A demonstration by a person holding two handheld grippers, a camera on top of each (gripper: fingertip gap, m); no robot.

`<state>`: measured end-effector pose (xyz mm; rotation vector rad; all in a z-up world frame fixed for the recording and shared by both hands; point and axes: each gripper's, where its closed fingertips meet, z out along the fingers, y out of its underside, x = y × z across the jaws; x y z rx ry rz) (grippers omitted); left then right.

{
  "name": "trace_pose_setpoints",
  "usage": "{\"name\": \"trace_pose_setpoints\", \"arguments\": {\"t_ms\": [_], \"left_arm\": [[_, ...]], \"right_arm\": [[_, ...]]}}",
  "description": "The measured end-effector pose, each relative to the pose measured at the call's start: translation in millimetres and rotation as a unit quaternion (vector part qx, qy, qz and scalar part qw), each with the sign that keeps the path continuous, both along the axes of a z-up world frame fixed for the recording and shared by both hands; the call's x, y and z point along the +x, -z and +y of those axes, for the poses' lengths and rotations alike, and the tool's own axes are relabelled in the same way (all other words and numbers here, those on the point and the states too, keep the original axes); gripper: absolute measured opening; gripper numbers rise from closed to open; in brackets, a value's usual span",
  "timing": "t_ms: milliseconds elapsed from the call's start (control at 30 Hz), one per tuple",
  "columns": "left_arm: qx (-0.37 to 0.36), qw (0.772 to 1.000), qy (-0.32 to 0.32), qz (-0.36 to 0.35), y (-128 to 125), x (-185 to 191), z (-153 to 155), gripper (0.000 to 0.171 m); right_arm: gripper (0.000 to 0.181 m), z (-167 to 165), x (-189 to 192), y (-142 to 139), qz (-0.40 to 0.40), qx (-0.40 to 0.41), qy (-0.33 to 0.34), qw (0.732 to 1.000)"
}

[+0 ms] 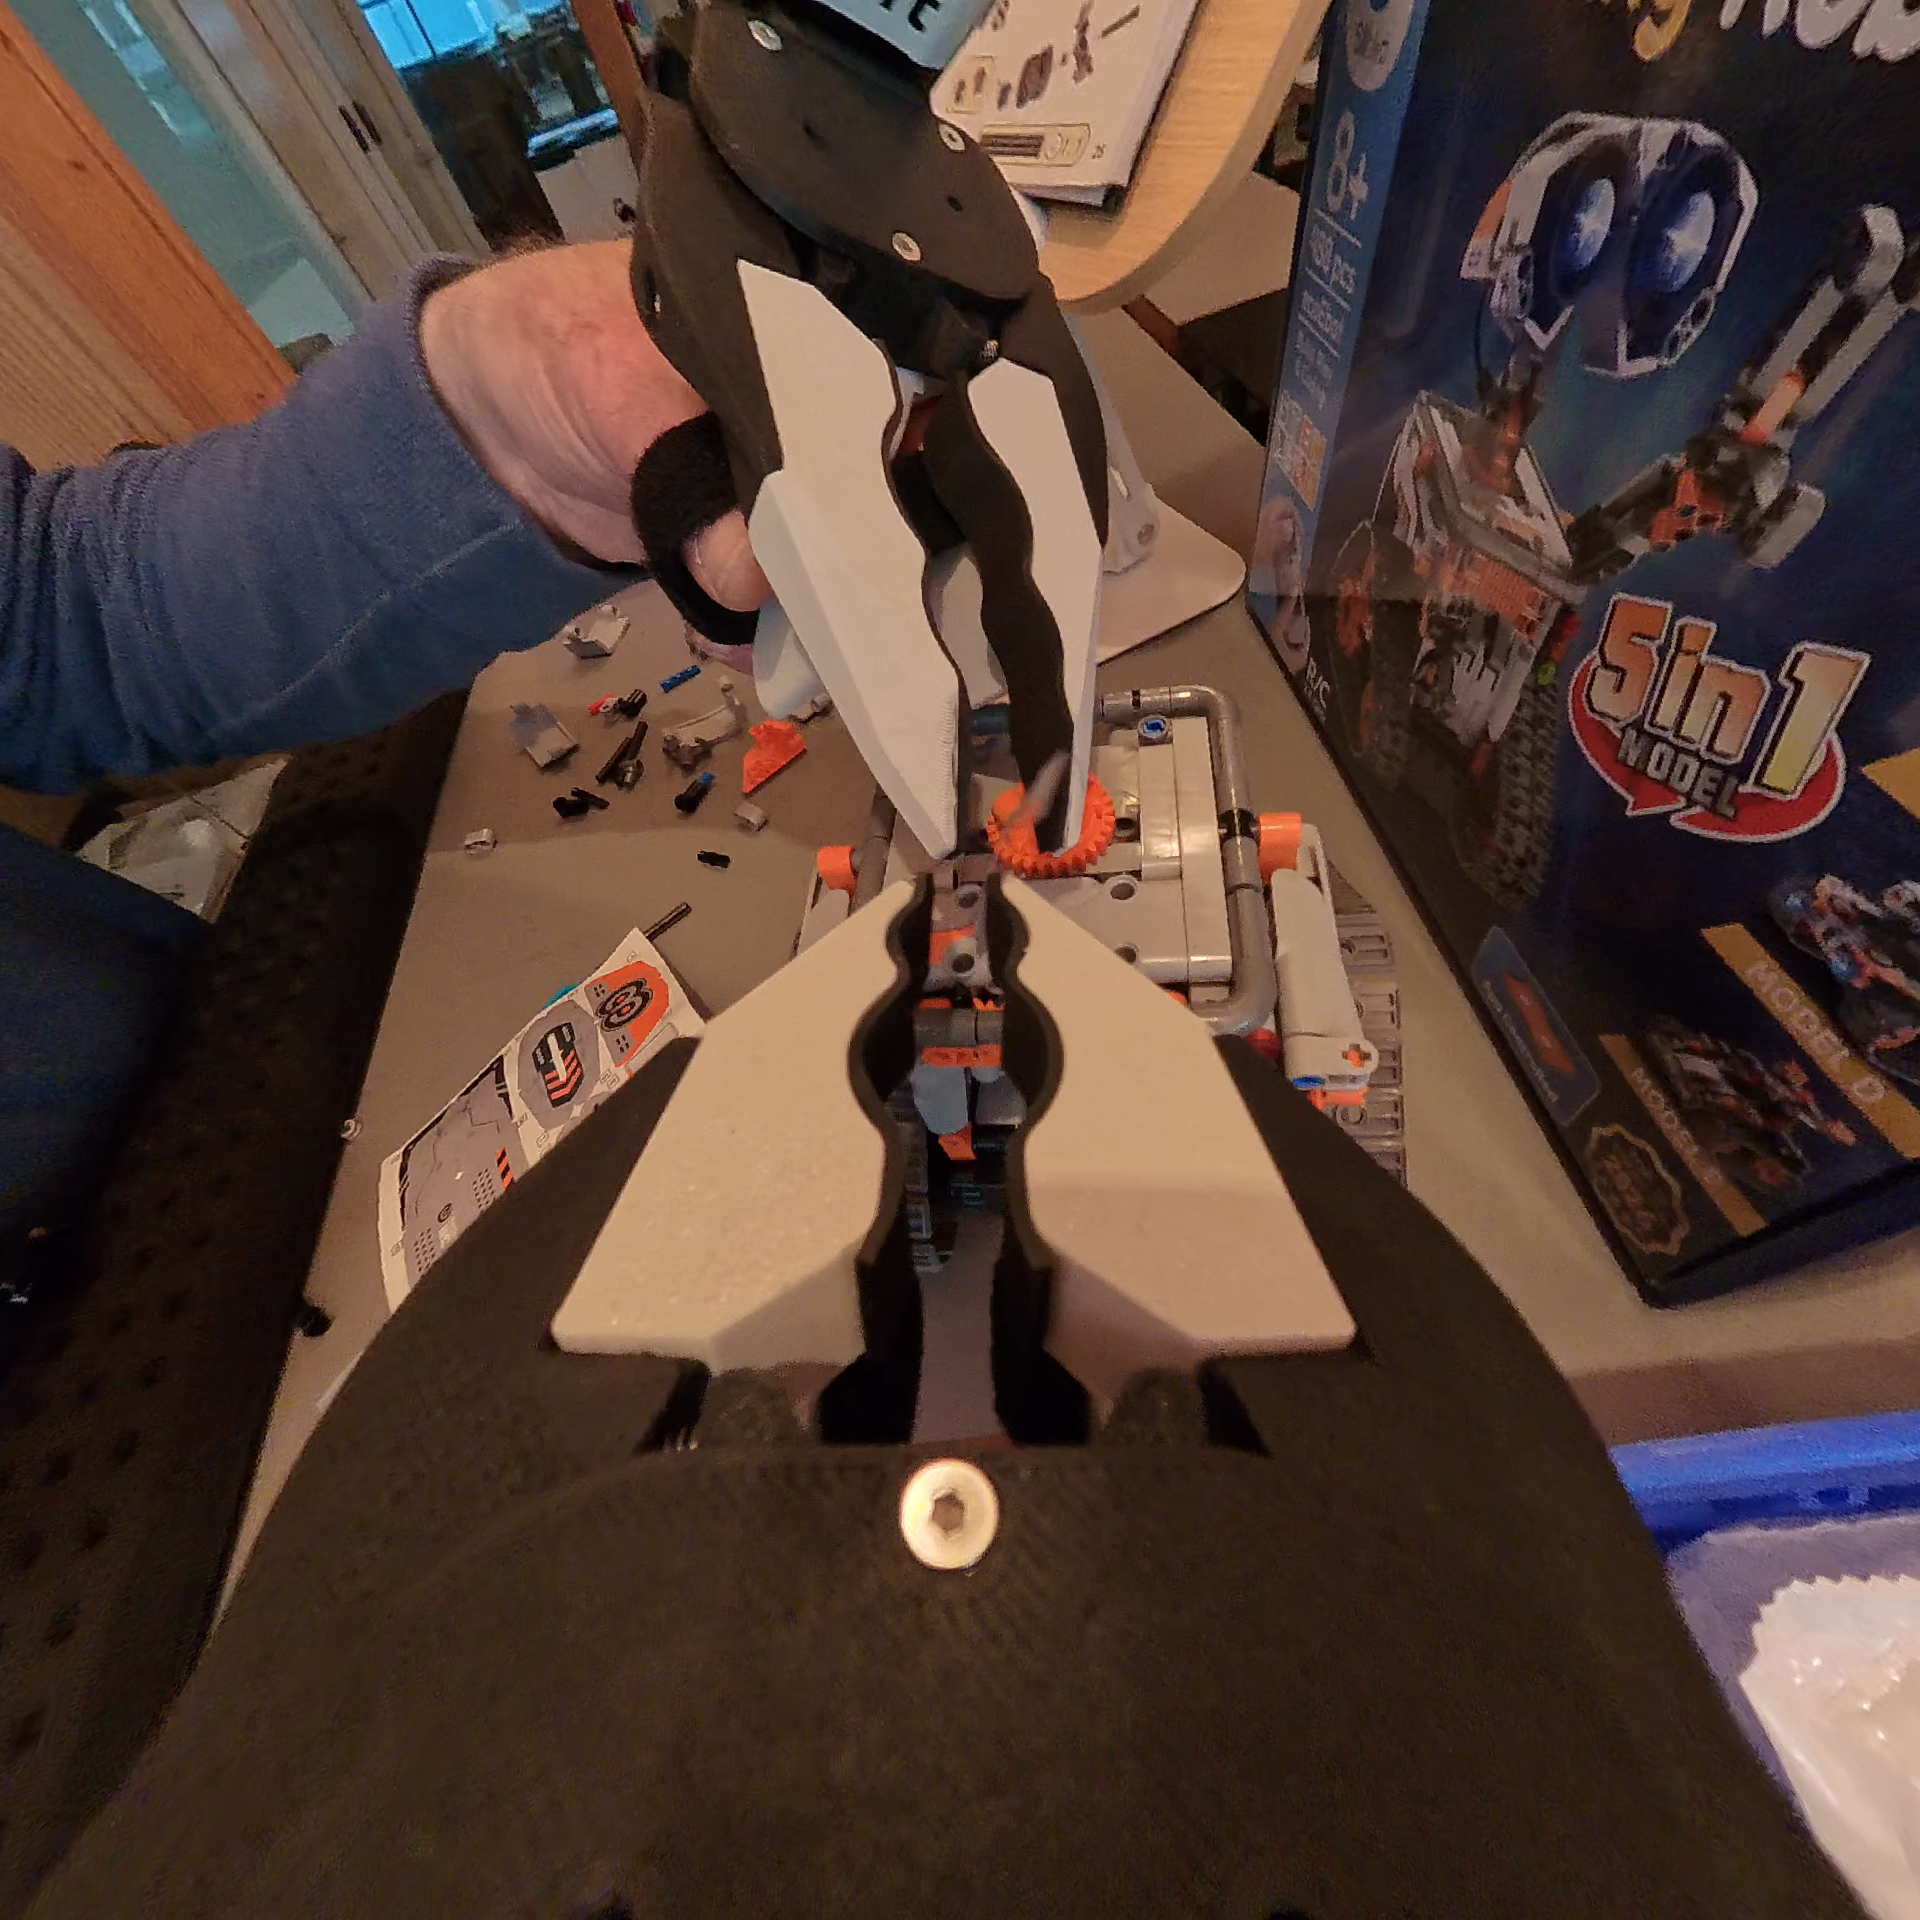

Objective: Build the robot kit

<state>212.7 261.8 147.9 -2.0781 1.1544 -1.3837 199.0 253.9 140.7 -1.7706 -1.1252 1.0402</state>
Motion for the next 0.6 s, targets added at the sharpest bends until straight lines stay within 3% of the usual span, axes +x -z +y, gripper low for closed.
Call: {"name": "trace_pose_setpoints", "arguments": {"t_ms": [100,200,333,433,600], "left_arm": [[0.013,0.999,0.024,-0.025,-8.1,0.0,-5.6,0.02],[0.05,0.997,0.053,-0.022,-6.7,-6.4,-11.3,0.033],[0.147,0.984,0.094,0.04,13.6,-13.9,-18.1,0.054],[0.202,0.972,0.107,0.053,17.5,-15.8,-19.7,0.054],[0.236,0.963,0.107,0.068,22.8,-15.8,-18.6,0.051]], "right_arm": [[0.0,1.5,-1.0,-0.9,0.003,0.009,0.003,1.0],[0.0,2.6,0.8,-2.9,0.01,0.013,0.006,1.0],[0.0,2.7,-0.3,-4.0,0.003,0.029,0.008,1.0],[0.0,-1.0,-2.2,-5.9,-0.01,0.046,0.001,0.999],[0.0,-7.2,-6.7,-8.1,-0.039,0.074,-0.006,0.996]]}}
